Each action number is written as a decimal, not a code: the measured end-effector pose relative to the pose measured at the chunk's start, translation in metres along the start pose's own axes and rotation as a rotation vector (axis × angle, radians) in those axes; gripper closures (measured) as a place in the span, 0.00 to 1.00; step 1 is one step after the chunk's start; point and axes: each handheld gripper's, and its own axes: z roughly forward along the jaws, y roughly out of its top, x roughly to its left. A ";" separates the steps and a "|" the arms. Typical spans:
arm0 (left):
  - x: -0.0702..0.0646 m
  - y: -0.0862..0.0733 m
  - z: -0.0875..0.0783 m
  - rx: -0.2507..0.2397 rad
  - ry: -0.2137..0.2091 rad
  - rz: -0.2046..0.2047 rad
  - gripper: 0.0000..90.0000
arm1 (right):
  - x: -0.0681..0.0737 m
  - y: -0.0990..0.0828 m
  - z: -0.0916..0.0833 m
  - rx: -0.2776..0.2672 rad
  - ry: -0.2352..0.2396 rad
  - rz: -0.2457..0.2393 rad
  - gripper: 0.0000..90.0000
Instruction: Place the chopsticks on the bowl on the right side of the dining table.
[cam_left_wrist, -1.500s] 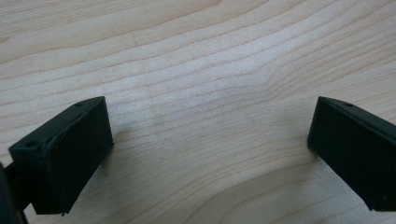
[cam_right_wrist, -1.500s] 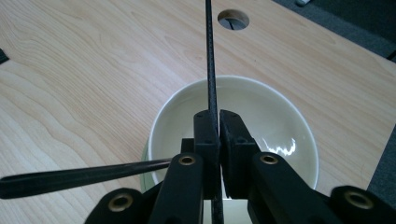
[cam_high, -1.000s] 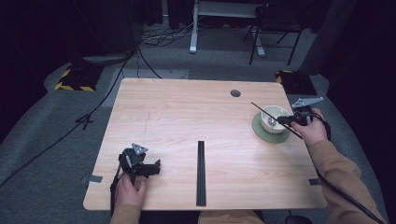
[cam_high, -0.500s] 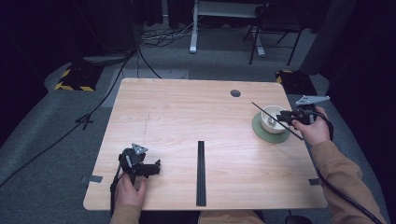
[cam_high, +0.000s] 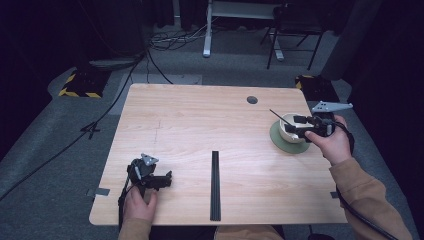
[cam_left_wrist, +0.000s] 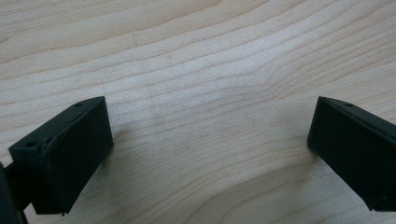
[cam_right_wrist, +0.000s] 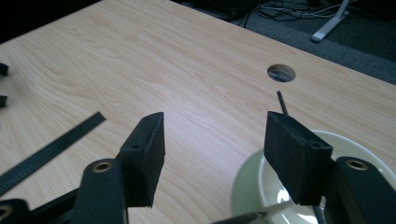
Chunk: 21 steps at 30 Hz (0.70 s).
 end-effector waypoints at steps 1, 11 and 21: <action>0.000 0.000 0.000 0.000 0.000 0.000 0.00 | 0.000 0.000 0.000 0.000 0.000 0.000 0.43; 0.000 0.000 0.000 0.001 0.001 0.003 0.00 | 0.041 0.003 0.010 0.002 0.085 -0.067 0.41; 0.000 0.000 0.000 0.000 0.000 0.000 0.00 | 0.080 -0.006 0.032 -0.006 0.142 -0.071 0.41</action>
